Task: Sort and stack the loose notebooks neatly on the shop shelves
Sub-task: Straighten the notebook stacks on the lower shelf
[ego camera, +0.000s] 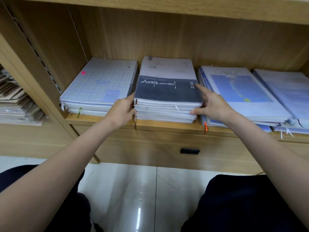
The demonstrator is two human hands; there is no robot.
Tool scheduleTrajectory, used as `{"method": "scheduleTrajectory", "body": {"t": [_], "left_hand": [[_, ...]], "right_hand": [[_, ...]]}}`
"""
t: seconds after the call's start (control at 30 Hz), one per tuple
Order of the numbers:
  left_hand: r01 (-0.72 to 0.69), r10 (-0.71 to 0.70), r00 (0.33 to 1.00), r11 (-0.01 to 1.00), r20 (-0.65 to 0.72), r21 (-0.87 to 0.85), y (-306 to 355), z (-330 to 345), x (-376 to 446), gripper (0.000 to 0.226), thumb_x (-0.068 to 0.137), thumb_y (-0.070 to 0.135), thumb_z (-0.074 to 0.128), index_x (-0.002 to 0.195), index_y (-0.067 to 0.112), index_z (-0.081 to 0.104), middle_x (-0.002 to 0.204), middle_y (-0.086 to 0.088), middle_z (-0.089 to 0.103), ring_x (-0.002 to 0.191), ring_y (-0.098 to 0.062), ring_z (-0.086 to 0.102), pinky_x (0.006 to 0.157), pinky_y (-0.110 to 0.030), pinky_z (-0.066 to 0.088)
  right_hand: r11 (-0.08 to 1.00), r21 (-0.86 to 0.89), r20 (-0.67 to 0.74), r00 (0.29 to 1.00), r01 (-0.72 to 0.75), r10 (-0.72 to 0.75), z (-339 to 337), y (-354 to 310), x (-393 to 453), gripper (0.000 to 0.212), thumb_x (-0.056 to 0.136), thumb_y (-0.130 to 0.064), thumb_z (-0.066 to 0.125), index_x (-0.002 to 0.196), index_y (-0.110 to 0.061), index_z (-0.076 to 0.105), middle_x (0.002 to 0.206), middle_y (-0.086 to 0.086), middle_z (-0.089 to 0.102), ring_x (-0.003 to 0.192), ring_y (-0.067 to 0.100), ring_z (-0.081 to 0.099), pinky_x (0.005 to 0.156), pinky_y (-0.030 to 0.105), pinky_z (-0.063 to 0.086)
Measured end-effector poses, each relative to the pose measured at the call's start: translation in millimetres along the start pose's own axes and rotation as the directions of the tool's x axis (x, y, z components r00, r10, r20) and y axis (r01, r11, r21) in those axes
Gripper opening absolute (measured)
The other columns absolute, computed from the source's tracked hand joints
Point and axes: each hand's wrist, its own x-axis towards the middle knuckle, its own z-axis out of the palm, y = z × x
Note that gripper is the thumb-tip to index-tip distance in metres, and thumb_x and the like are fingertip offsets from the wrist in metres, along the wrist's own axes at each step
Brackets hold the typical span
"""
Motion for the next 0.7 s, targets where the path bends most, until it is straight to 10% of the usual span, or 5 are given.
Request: {"method": "scheduleTrajectory", "body": {"t": [0.27,0.57,0.7], "left_hand": [[0.102,-0.100,0.995,0.989,0.024,-0.105,4,2,5,0.064,0.091,-0.011,0.043,0.147,0.014,0.023,0.131,-0.008,0.054,0.126,-0.021,0.048,0.110,-0.031,0.034],[0.074,-0.076,0.997,0.983,-0.004,-0.166,1,3,3,0.056,0.091,-0.011,0.043,0.142,0.011,0.035,0.090,-0.002,0.058,0.103,-0.030,0.060,0.101,-0.042,0.044],[0.084,-0.086,0.996,0.987,-0.011,-0.138,3,9,8,0.056,0.092,-0.008,0.042,0.143,0.013,0.034,0.114,-0.007,0.061,0.109,-0.023,0.058,0.099,-0.034,0.045]], "right_hand": [[0.997,0.046,-0.032,0.998,-0.061,0.063,13,-2,-1,0.085,0.068,-0.005,0.081,0.140,-0.017,0.036,0.129,0.001,0.055,0.120,0.020,0.050,0.106,0.037,0.038],[0.997,0.051,-0.047,0.997,-0.061,0.063,11,1,-18,0.077,0.064,-0.007,0.084,0.130,-0.020,0.046,0.116,0.002,0.066,0.106,0.022,0.062,0.098,0.042,0.047],[0.993,0.078,-0.063,0.994,-0.085,0.090,9,1,-21,0.076,0.064,-0.002,0.083,0.129,-0.018,0.047,0.103,0.008,0.069,0.091,0.033,0.065,0.083,0.045,0.053]]}}
